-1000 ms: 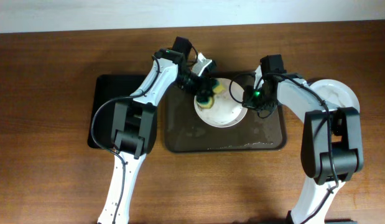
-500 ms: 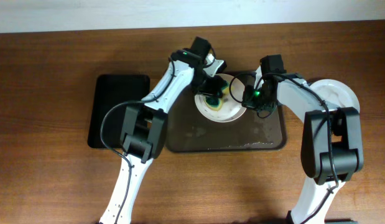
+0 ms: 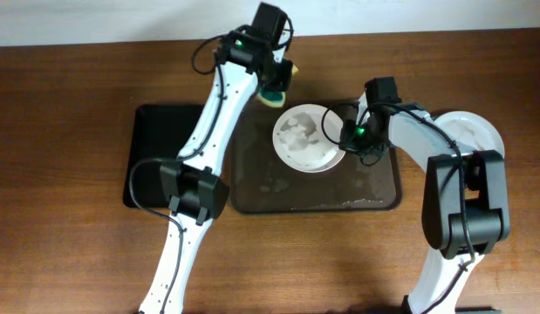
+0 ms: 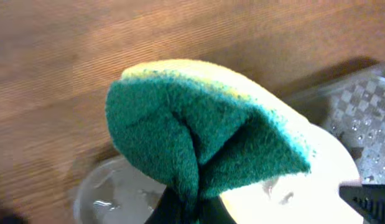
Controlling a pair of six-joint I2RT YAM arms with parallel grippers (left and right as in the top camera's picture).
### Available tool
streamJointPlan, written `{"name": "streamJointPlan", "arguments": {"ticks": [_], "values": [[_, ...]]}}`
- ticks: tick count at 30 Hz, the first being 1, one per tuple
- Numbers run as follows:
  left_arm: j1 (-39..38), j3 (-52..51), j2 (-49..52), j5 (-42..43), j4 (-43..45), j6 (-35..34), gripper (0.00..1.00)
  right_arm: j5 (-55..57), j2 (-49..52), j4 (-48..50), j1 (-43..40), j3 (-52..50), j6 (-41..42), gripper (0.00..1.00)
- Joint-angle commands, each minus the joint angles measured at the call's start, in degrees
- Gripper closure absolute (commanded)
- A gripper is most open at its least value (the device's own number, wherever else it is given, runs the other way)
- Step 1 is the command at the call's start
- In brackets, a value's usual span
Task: Clean dirty plates on tray and stack at the side
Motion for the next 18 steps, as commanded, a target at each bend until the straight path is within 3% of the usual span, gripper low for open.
{"name": "streamJointPlan", "arguments": {"ticks": [1, 4, 6, 9, 12, 18], "values": [[0.02, 3.13, -0.61, -1.97, -5.81, -0.7, 1.0, -3.1, 1.57, -2.25, 0.55, -2.23, -0.96, 0.96], [0.02, 3.13, -0.61, -1.97, -9.14, -0.7, 1.0, -2.58, -1.79, -4.79, 0.48, -2.16, -0.94, 0.96], [0.02, 3.06, -0.59, -2.01, -9.68, -0.7, 1.0, 4.5, -8.37, -7.19, 0.61, -2.16, -0.72, 0.96], [0.02, 3.06, -0.59, -2.01, -9.64, -0.7, 1.0, 26.71, -19.76, -12.02, 3.13, -2.16, -0.7, 0.96], [0.0, 3.06, -0.59, -2.01, -9.64, -0.7, 1.0, 41.44, -25.99, -14.08, 8.24, -2.16, -0.28, 0.96], [0.0, 3.06, -0.59, -1.99, -9.68, -0.7, 1.0, 82.9, -29.27, -22.73, 28.5, -2.16, 11.45, 0.96]]}}
